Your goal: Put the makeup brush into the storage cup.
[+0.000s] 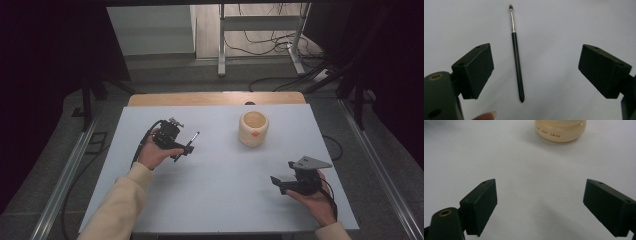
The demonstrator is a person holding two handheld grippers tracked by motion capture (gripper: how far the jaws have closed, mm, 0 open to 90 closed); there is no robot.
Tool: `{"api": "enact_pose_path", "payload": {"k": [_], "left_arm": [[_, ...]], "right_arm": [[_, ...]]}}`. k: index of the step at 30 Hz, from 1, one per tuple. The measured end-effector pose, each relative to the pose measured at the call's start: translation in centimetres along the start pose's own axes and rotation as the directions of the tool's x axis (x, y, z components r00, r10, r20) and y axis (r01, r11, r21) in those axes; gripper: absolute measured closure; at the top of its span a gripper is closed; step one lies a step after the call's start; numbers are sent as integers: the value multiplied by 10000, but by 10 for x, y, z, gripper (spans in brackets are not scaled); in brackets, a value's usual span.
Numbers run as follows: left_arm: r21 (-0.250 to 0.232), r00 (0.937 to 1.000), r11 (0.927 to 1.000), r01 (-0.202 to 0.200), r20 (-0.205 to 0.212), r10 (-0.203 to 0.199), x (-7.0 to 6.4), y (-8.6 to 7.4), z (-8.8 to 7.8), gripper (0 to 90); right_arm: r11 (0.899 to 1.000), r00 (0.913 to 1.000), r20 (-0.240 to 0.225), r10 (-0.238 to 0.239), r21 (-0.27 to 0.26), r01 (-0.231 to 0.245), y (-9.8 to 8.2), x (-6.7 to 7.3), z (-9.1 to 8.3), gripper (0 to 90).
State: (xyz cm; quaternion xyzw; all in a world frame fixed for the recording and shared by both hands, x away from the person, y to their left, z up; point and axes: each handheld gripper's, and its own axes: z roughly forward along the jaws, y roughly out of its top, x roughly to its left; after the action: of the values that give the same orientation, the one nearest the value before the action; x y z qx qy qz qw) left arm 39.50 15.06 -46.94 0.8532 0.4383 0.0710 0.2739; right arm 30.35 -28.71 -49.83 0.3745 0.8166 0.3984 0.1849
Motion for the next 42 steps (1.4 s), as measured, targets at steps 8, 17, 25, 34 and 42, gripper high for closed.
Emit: {"api": "enact_pose_path", "payload": {"k": [8, 17, 25, 34, 42], "left_arm": [[82, 10000, 10000, 29, 5, -29, 0, 4, 6, 137], [171, 10000, 9998, 30, 14, -31, -1, 10, 15, 148], [475, 9999, 9988, 109, 55, -112, 6, 10, 29, 179], [784, 9993, 9964, 330, -173, -317, 15, 9, 43, 272], [1138, 9985, 9926, 413, 300, -449, 19, 7, 53, 409]], "right_arm": [[10000, 10000, -9, 0, 20, 0, 0, 0, 0, 121], [10000, 10000, -3, -23, -14, 23, 0, 0, 0, 121], [10000, 10000, 10, -30, 8, 30, 0, 0, 0, 120], [10000, 10000, 24, -49, 30, 49, 0, 0, 1, 120], [9999, 9999, 77, -73, 80, 73, -1, -1, 2, 120]]}}
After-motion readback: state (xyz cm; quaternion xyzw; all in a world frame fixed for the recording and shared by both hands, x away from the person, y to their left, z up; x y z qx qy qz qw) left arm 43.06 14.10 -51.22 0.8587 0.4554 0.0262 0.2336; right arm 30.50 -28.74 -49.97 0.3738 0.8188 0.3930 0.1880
